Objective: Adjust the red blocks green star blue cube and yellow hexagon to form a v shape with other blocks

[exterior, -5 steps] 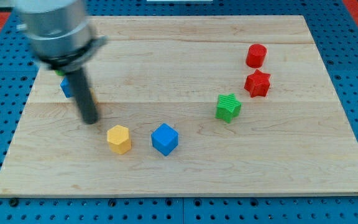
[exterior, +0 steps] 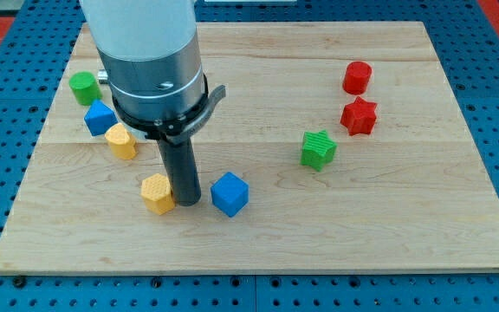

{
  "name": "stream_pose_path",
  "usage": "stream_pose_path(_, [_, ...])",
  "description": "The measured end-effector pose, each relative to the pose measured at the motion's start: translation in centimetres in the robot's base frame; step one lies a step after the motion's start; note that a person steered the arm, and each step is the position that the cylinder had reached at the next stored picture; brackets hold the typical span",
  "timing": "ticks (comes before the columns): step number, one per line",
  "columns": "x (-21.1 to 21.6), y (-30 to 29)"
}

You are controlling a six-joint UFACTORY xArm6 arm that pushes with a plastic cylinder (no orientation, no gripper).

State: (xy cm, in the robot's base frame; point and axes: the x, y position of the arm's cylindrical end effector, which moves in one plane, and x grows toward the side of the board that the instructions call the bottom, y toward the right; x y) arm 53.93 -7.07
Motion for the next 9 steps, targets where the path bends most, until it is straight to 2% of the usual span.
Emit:
stream_pose_path(1, [3.7,0.7])
stream_pose_path(2, [3.7,-3.6])
stream_pose_path(3, [0.8,1.6])
stream_pose_path(4, [2.0,4.3])
stream_pose_path(5, [5.9,1.4])
stream_pose_path(6, [5.2,-3.8])
stream_pose_path(7, [0.2,-4.2])
stream_pose_path(8, [-0.4,-3.0])
stream_pose_path(9, [4.1,-5.4])
